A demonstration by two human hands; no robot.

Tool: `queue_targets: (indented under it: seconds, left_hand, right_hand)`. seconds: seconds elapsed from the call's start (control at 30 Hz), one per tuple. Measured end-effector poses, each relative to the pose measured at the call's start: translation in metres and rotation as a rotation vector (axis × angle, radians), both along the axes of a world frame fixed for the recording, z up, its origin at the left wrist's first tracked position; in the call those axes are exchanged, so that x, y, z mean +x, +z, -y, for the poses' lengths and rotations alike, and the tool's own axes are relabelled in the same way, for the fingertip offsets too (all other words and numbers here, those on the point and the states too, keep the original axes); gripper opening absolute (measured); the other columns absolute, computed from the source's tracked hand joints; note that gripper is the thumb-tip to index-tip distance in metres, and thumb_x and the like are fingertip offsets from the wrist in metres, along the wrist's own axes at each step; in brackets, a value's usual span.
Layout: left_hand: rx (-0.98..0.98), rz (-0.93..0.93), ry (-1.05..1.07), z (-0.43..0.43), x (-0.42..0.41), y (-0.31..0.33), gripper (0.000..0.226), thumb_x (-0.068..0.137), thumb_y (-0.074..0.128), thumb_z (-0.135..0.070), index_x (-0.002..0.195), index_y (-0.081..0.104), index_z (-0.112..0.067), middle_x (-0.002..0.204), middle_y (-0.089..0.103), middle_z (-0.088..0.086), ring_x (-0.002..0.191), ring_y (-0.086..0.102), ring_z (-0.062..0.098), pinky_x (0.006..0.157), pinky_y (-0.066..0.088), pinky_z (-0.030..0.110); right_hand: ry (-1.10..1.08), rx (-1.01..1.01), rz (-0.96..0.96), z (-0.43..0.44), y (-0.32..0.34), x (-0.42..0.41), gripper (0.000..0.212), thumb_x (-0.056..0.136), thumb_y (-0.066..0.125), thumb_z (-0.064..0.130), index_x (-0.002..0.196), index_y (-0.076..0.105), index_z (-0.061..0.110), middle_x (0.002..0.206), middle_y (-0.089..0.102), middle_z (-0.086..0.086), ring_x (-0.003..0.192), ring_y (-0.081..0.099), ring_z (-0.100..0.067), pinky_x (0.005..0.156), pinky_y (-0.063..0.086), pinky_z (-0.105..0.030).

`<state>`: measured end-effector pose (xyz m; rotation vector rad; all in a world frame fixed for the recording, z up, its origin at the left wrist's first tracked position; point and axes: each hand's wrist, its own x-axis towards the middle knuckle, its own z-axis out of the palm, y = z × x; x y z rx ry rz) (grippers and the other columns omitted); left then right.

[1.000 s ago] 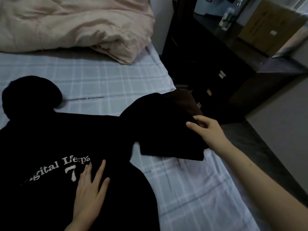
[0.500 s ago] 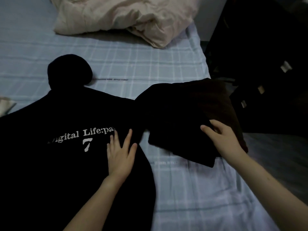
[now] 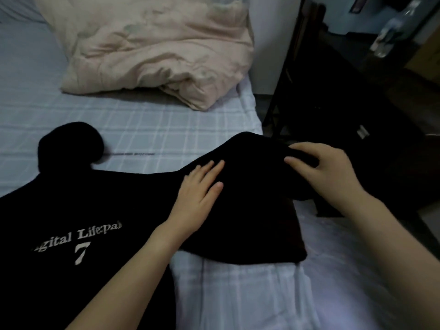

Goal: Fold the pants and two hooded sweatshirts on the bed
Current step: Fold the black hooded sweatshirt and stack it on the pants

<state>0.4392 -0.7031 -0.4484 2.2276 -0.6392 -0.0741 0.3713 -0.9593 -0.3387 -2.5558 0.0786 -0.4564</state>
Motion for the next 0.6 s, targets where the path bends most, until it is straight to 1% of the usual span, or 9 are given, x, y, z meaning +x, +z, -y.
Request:
queue_targets:
  seconds: [0.07, 0.1, 0.17, 0.23, 0.3, 0.33, 0.4, 0.5, 0.6]
  left_hand:
    - [0.259, -0.026, -0.061, 0.016, -0.004, -0.029, 0.046, 0.103, 0.028, -0.05, 0.148, 0.017, -0.05, 0.163, 0.017, -0.009, 0.152, 0.006, 0.018, 0.122, 0.001, 0.046]
    - [0.397, 0.005, -0.078, 0.019, -0.008, -0.045, 0.049, 0.102, 0.022, -0.054, 0.15, 0.013, -0.049, 0.165, 0.011, -0.009, 0.152, 0.0, 0.018, 0.121, -0.002, 0.045]
    - [0.554, 0.114, -0.084, 0.021, -0.015, -0.066, 0.058, 0.096, 0.007, -0.062, 0.152, 0.009, -0.048, 0.166, 0.004, -0.007, 0.152, -0.006, 0.019, 0.12, -0.005, 0.044]
    - [0.556, 0.162, -0.073, 0.02, -0.015, -0.071, 0.065, 0.091, -0.001, -0.065, 0.152, 0.009, -0.048, 0.166, 0.006, -0.006, 0.152, -0.004, 0.02, 0.12, -0.004, 0.044]
    - [0.542, 0.163, -0.07, 0.019, -0.015, -0.072, 0.065, 0.091, 0.001, -0.065, 0.152, 0.009, -0.048, 0.165, 0.008, -0.006, 0.152, -0.003, 0.02, 0.12, -0.003, 0.043]
    - [0.544, 0.168, -0.065, 0.018, -0.016, -0.072, 0.064, 0.091, 0.002, -0.065, 0.152, 0.009, -0.047, 0.165, 0.007, -0.007, 0.152, -0.003, 0.019, 0.12, -0.003, 0.043]
    - [0.549, 0.181, -0.058, 0.017, -0.02, -0.073, 0.063, 0.093, 0.004, -0.064, 0.153, 0.009, -0.046, 0.165, 0.008, -0.006, 0.152, -0.002, 0.019, 0.121, -0.002, 0.043]
    - [0.517, 0.196, -0.047, 0.016, -0.025, -0.076, 0.06, 0.095, 0.011, -0.061, 0.152, 0.011, -0.044, 0.165, 0.013, -0.003, 0.153, 0.003, 0.022, 0.121, 0.003, 0.045]
    - [0.487, 0.2, -0.04, 0.017, -0.026, -0.08, 0.058, 0.096, 0.014, -0.061, 0.152, 0.01, -0.044, 0.164, 0.014, -0.003, 0.152, 0.005, 0.021, 0.121, 0.002, 0.045]
  right_hand:
    - [-0.014, -0.246, -0.206, 0.007, -0.025, -0.003, 0.036, 0.094, 0.067, 0.026, 0.129, 0.065, 0.015, 0.121, 0.068, -0.006, 0.111, 0.059, -0.03, 0.094, 0.046, -0.037]
    - [-0.041, -0.271, -0.281, 0.008, -0.04, -0.008, 0.043, 0.096, 0.064, 0.027, 0.137, 0.059, 0.016, 0.13, 0.061, -0.008, 0.117, 0.053, -0.03, 0.099, 0.043, -0.04]
    - [-0.107, -0.144, -0.186, 0.0, -0.073, -0.025, 0.041, 0.098, 0.062, 0.026, 0.137, 0.056, 0.018, 0.127, 0.055, -0.006, 0.112, 0.052, -0.022, 0.096, 0.046, -0.036]
    - [-0.221, 0.181, -0.059, -0.019, -0.103, -0.042, 0.019, 0.097, 0.062, 0.021, 0.116, 0.063, 0.02, 0.101, 0.061, 0.001, 0.088, 0.059, -0.008, 0.078, 0.05, -0.023]
    - [-0.327, 0.72, -0.136, -0.039, -0.126, -0.051, 0.003, 0.098, 0.061, 0.017, 0.096, 0.063, 0.016, 0.083, 0.067, -0.004, 0.073, 0.067, -0.01, 0.065, 0.055, -0.021]
    - [-0.385, 0.963, -0.179, -0.047, -0.133, -0.052, 0.006, 0.099, 0.059, 0.015, 0.094, 0.061, 0.012, 0.084, 0.069, -0.012, 0.071, 0.07, -0.016, 0.064, 0.058, -0.025]
    - [-0.487, 1.214, -0.204, -0.053, -0.14, -0.051, 0.004, 0.1, 0.058, 0.012, 0.102, 0.057, 0.008, 0.094, 0.068, -0.023, 0.073, 0.074, -0.022, 0.064, 0.06, -0.031]
    - [-0.561, 1.284, -0.151, -0.051, -0.139, -0.046, 0.032, 0.099, 0.058, 0.012, 0.126, 0.043, 0.021, 0.097, 0.066, -0.023, 0.074, 0.076, -0.024, 0.063, 0.06, -0.032]
    - [-0.624, 1.087, -0.135, -0.05, -0.138, -0.043, 0.057, 0.097, 0.059, 0.017, 0.143, 0.033, 0.038, 0.097, 0.067, -0.016, 0.068, 0.075, -0.018, 0.058, 0.06, -0.027]
